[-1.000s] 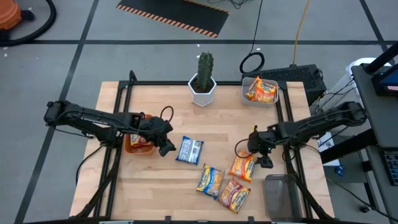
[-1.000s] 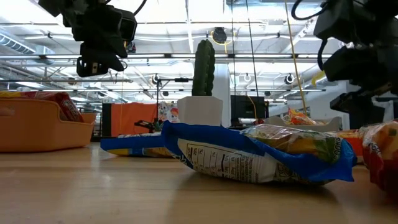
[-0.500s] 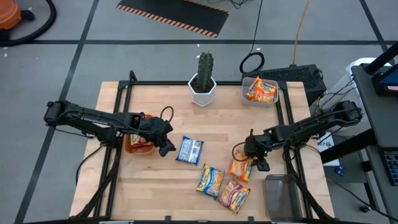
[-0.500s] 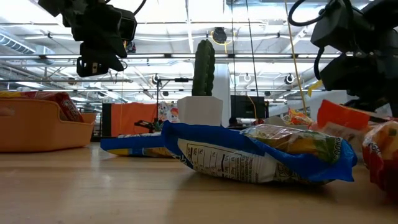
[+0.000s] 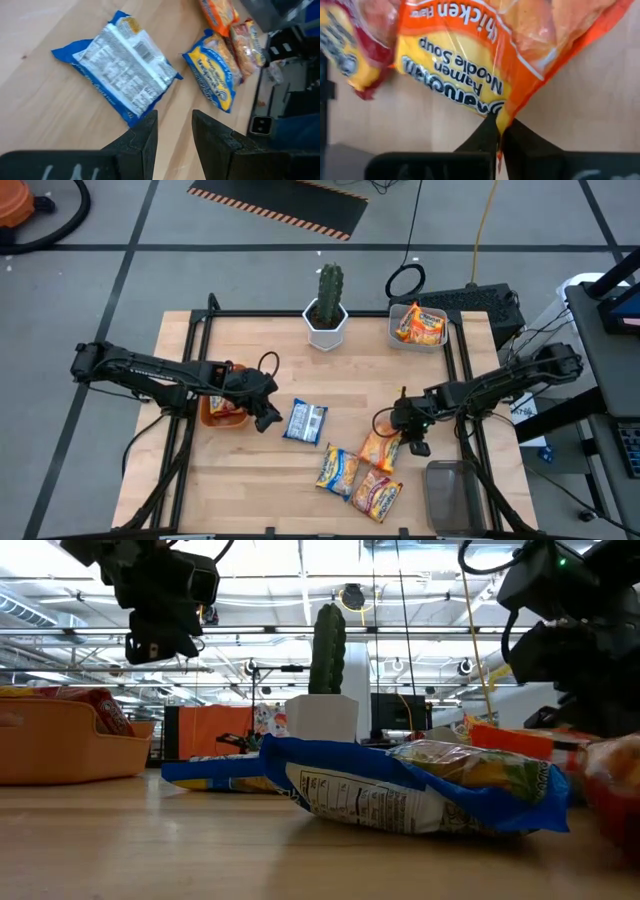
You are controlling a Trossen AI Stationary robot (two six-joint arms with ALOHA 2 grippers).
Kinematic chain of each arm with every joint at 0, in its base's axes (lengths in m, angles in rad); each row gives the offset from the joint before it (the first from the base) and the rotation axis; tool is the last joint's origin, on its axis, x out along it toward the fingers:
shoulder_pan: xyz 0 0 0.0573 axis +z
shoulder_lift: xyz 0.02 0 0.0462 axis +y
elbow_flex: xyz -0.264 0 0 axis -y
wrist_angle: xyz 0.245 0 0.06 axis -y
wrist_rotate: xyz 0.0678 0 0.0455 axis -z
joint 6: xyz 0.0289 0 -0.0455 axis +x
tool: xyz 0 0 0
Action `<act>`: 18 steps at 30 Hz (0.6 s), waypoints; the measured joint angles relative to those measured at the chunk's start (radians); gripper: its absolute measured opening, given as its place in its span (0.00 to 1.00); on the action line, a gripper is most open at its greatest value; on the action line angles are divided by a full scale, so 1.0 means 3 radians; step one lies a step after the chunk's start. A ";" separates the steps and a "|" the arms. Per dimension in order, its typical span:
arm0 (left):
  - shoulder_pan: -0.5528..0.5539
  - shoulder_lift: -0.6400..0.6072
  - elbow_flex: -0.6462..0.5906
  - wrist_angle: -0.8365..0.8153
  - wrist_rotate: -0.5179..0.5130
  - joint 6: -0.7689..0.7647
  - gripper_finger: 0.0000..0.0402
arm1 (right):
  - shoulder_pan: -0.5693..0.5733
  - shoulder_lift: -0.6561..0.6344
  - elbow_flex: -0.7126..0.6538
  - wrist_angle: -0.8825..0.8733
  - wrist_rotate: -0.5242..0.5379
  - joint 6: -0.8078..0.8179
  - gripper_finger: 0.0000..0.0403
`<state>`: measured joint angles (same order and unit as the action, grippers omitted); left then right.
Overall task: Sort Maruchan noodles
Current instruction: Put the orange noodle pack into the gray bin
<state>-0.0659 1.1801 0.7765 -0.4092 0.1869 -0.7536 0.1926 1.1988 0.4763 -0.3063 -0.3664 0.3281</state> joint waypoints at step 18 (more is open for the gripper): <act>0.0000 0.0000 -0.0001 -0.0074 -0.0104 0.0412 0.31 | -0.0649 -0.0484 0.0894 -0.0439 0.0196 0.0845 0.00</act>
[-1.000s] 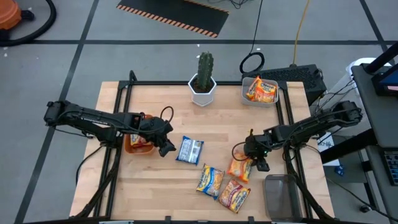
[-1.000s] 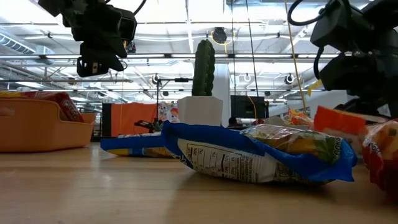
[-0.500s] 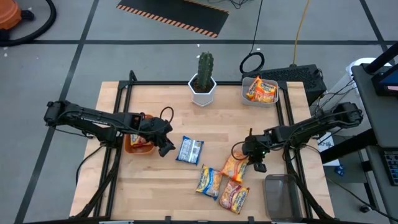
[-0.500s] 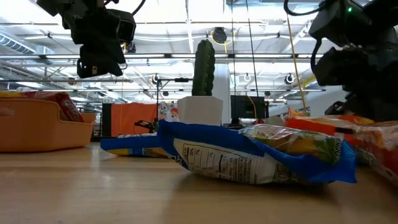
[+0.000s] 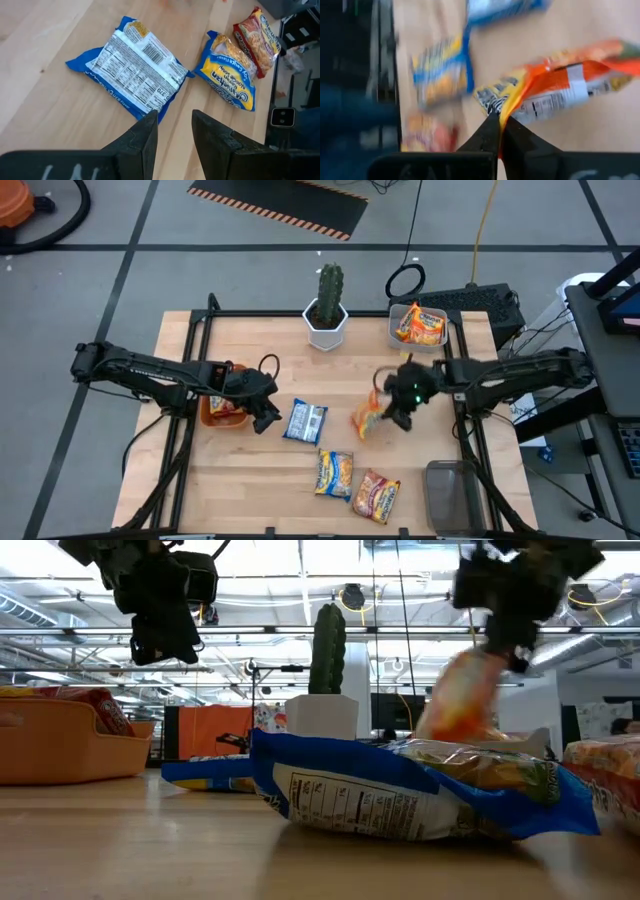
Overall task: Sort Maruchan noodles
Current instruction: Put the orange noodle pack into the gray bin
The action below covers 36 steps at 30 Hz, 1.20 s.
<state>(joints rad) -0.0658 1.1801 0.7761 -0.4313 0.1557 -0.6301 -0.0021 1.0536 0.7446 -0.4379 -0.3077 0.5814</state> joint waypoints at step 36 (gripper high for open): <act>0.0137 -0.0001 0.0000 0.0054 0.0086 0.0411 0.31 | -0.3345 0.0404 0.1393 -0.1311 -0.0108 -0.1659 0.00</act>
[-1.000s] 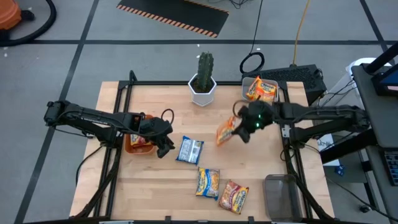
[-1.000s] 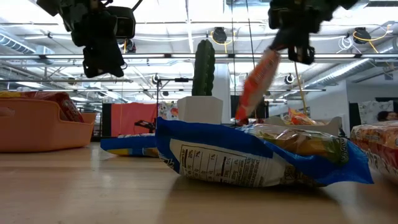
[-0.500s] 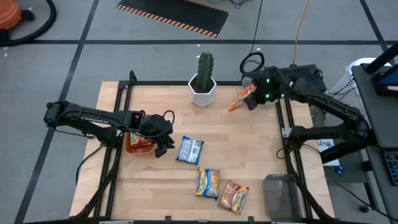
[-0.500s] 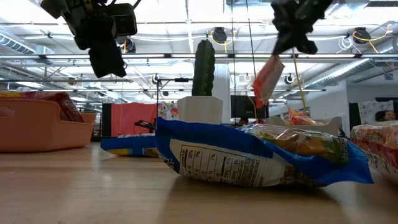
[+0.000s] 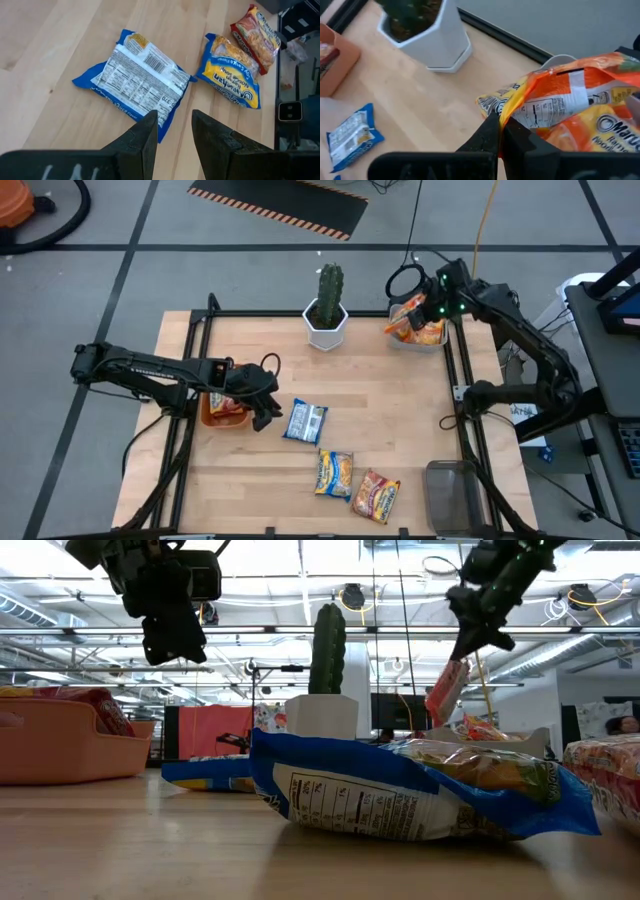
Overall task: Sort Maruchan noodles
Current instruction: Put the orange noodle pack into the gray bin
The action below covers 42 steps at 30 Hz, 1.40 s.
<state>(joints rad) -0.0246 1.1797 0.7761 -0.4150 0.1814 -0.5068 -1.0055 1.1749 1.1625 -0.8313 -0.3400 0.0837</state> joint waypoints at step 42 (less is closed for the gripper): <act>-0.0017 0.0001 0.0000 -0.0006 -0.0529 -0.0301 0.31 | -0.0565 0.0400 -0.0523 0.0000 0.0441 -0.0795 0.24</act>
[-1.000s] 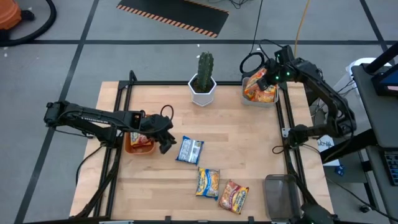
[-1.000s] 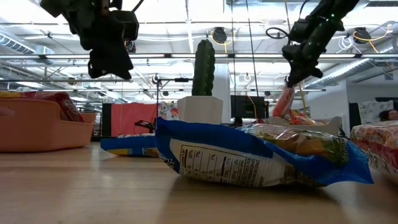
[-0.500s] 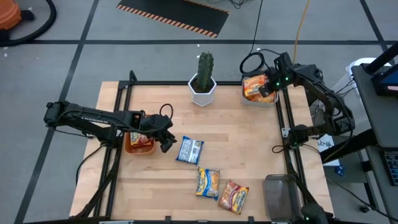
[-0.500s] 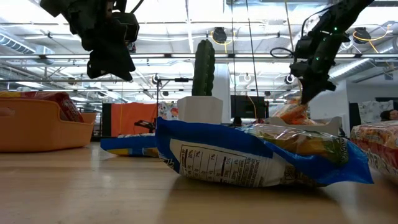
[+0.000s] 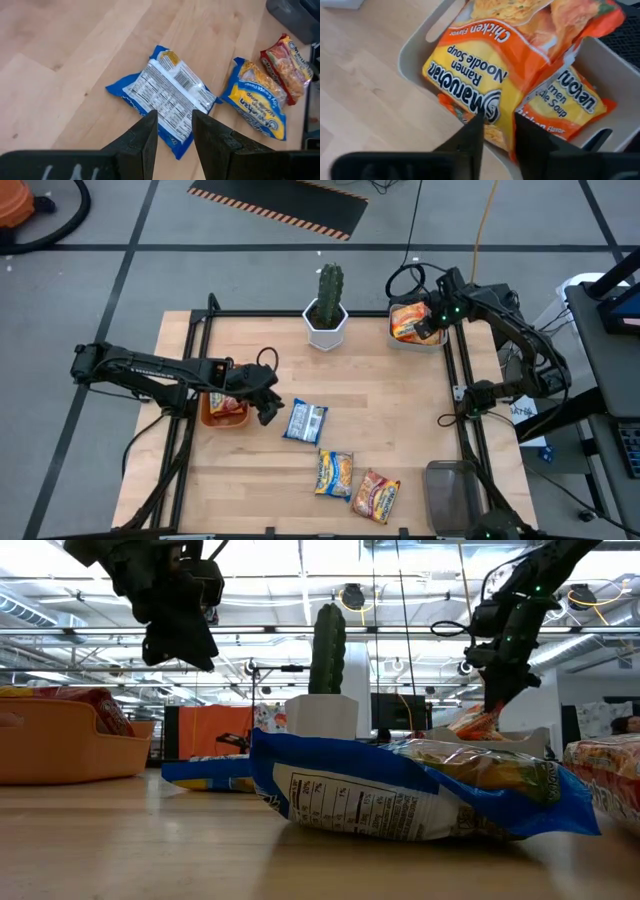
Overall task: Sort Maruchan noodles
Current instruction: Put the orange noodle pack into the gray bin, then put the top blue noodle pack into the black bin
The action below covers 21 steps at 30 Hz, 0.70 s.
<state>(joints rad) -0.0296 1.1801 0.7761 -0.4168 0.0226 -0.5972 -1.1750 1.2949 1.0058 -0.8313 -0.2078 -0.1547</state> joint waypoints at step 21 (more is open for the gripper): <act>-0.0129 0.0673 -0.0002 0.0092 0.0347 0.0964 0.57 | 0.0730 -0.1528 0.0000 -0.0114 -0.0461 0.1677 0.42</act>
<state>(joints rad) -0.0684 1.3819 0.7756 -0.3891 0.1268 -0.3082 -0.9560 0.8366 1.0058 -0.8654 -0.3462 0.3483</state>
